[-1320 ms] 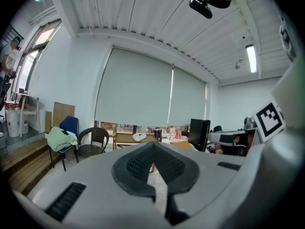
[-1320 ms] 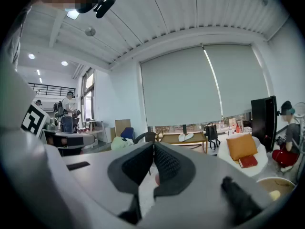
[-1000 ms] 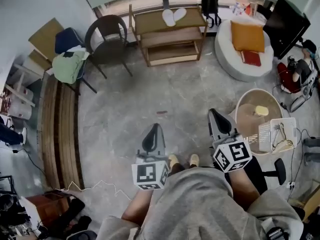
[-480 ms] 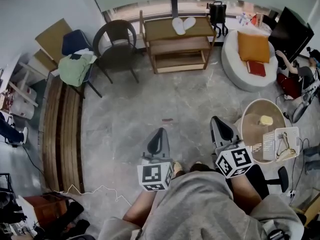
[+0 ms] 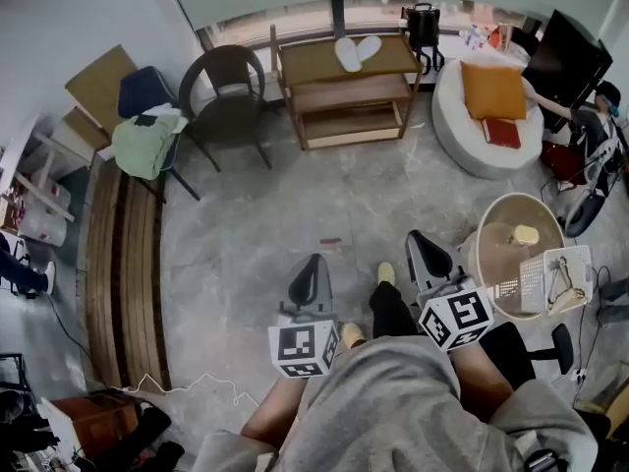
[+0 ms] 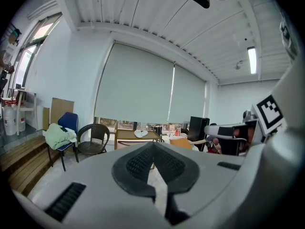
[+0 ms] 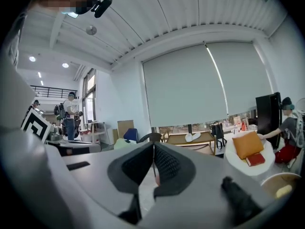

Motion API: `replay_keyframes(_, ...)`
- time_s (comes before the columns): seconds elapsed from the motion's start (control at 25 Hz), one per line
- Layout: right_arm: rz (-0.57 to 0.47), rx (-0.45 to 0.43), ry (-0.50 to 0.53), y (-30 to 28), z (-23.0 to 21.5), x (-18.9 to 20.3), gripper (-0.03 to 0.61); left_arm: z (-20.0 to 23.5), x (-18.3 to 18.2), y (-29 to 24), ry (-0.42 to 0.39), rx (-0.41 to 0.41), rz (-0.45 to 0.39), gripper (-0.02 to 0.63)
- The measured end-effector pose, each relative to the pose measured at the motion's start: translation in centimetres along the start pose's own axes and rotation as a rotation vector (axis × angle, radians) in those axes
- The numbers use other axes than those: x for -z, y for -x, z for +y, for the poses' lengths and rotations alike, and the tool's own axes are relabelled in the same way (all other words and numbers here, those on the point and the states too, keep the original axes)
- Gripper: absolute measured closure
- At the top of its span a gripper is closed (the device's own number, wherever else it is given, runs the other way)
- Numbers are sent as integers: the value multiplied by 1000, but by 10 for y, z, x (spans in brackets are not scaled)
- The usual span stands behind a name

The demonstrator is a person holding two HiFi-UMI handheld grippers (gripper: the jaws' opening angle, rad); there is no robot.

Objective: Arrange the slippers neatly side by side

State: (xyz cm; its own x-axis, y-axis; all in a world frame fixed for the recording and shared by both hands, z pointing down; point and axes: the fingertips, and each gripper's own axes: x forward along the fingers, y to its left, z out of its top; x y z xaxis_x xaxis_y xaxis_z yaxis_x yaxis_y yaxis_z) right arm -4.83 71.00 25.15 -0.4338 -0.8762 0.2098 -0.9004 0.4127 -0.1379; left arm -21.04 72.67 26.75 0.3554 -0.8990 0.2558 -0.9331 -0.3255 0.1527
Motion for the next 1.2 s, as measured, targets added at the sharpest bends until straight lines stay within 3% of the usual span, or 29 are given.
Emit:
replay_keyframes(0.68,9,9,-18,-84,-96,-12,554,-12,-19,-124,-10,38,32,600)
replay_keyframes(1.2,7,-5,-37,-151,-185,-37,554,-19,-55,-227,-33,-10,41,600)
